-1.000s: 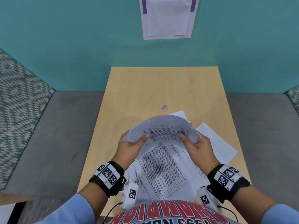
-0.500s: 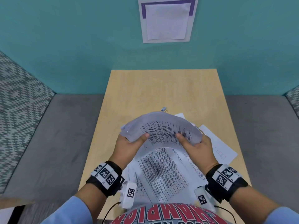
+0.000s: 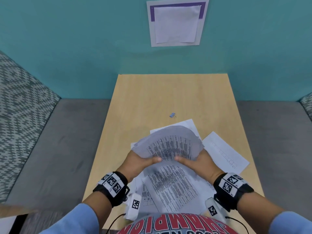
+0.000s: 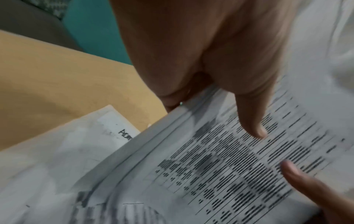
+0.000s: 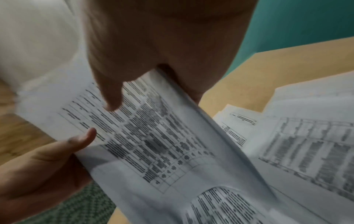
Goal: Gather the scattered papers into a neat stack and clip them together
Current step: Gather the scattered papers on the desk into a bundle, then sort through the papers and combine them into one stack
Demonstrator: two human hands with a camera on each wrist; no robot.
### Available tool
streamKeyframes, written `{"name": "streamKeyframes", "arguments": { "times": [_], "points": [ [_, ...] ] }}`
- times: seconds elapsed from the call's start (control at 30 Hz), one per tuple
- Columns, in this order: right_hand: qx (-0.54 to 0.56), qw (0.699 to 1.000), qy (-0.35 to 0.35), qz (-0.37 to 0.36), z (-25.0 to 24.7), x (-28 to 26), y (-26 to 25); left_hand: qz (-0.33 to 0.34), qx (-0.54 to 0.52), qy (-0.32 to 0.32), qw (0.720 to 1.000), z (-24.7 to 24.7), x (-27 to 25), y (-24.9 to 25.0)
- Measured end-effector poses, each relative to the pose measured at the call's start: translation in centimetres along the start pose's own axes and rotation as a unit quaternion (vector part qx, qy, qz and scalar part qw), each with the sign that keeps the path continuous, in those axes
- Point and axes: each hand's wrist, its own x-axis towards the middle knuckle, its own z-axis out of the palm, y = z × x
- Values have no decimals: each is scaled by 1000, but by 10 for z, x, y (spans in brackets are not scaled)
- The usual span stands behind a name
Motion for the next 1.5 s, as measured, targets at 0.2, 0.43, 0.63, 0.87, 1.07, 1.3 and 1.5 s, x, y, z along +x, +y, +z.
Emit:
{"name": "streamKeyframes", "arguments": {
  "times": [0.2,0.43,0.63,0.87,1.07,1.3,1.5],
  "points": [
    [13,996,65,-65,-6,2,-14,30,0,76,997,1,0,19],
    [-78,996,-18,44,5,2,-2,-32,4,60,998,9,-4,4],
    [-33,994,84,-59,10,7,-8,13,35,148,988,-3,-4,10],
    [-170,980,-99,35,24,20,31,-53,121,72,989,-12,-5,-20],
    [-187,975,-33,114,1,29,55,-46,114,168,978,-66,-25,-1],
    [-254,867,200,379,-124,-7,171,-83,82,265,957,-117,-57,11],
    [-390,877,146,239,-88,-19,141,-102,86,262,956,-112,-59,8]
  ]
}}
